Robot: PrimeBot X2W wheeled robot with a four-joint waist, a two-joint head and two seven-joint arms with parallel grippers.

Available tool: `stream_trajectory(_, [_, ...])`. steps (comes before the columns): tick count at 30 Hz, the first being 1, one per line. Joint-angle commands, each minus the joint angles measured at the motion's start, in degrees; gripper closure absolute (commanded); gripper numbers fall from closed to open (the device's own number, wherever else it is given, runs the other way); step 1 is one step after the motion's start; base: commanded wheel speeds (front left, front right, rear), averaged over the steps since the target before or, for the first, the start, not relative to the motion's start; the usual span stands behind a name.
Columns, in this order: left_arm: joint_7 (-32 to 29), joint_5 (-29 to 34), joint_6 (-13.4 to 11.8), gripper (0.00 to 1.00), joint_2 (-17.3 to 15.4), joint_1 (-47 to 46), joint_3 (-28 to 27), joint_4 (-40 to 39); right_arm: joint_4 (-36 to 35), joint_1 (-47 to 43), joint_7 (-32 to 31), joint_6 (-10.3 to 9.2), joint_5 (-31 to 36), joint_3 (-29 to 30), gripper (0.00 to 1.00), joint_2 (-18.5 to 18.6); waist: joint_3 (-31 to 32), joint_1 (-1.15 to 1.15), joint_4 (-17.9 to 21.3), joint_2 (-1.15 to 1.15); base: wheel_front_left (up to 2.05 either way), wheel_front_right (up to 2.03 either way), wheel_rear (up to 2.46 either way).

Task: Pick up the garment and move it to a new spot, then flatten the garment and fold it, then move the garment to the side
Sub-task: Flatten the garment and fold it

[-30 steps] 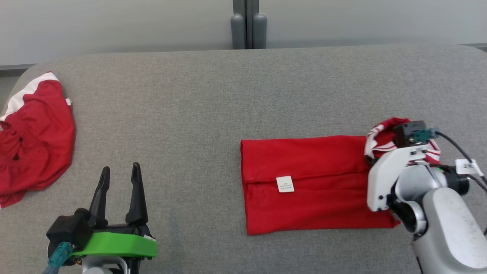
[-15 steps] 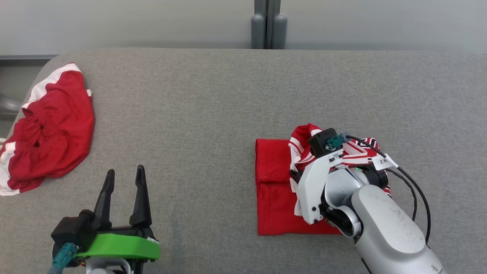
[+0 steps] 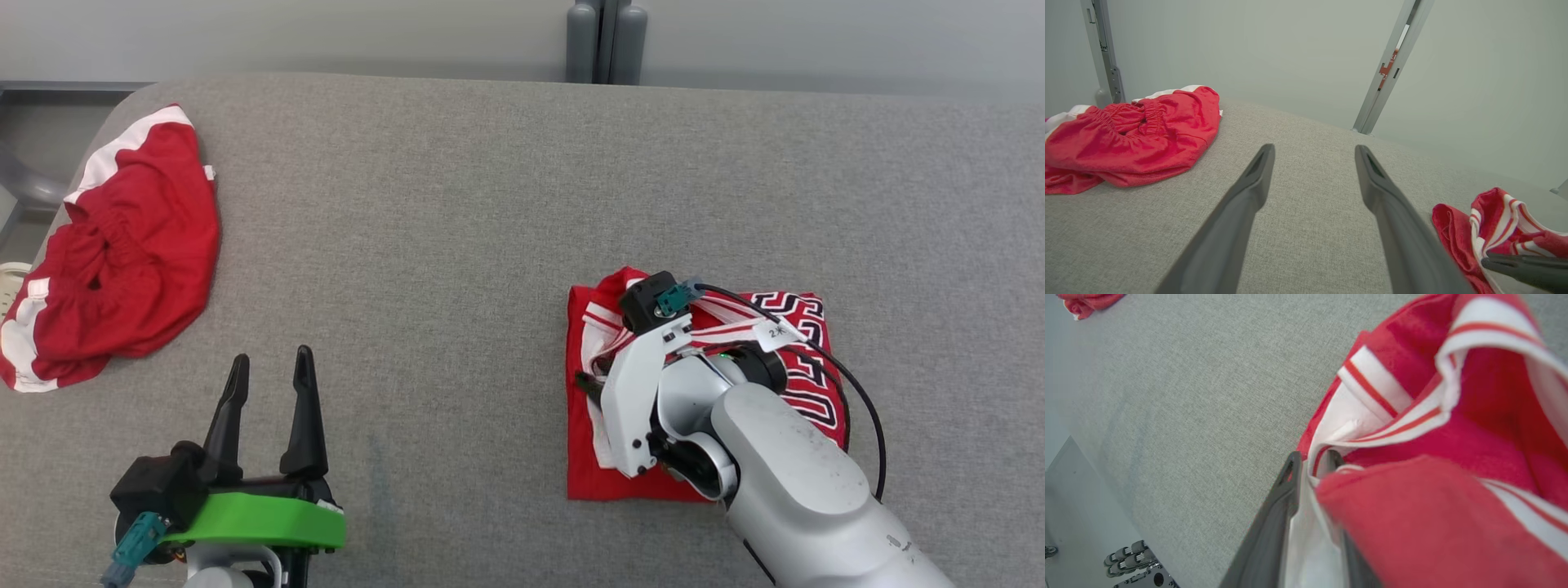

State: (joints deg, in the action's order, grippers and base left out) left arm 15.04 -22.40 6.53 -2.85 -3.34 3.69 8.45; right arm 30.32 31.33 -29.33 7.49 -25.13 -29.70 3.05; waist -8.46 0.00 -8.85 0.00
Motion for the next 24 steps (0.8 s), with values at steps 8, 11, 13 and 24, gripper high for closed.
stream_trajectory(8, [0.18, -0.52, -0.08, 0.0, -0.1, -0.68, -0.98, -0.04, -6.43, 1.31, 3.11, 0.0, -12.28, -4.48, 0.0, -0.1, 0.4, 0.0, 1.5, 0.0, 0.0, 0.0, 0.0])
stream_trajectory(11, [0.18, -0.35, -0.23, 0.0, -0.1, -0.62, -1.05, -0.16, -10.39, 1.65, 4.35, 0.0, -16.04, -5.38, 0.0, -0.1, 0.71, 0.0, 2.34, 0.0, 0.0, 0.0, 0.0])
stream_trajectory(13, [0.18, -0.21, -0.31, 0.0, -0.1, -0.51, -1.01, -0.35, -12.48, 1.7, 5.46, 0.0, -17.04, -4.87, 0.0, -0.06, 0.92, 0.0, 2.79, 0.0, 0.0, 0.0, 0.0])
stream_trajectory(24, [0.18, 0.49, -0.94, 0.0, -0.1, 0.87, -0.64, -1.4, -19.49, -6.21, 16.75, 0.0, -5.79, 7.76, 0.0, 7.52, 2.26, 0.0, 4.61, 0.0, 0.0, 0.0, 0.0])
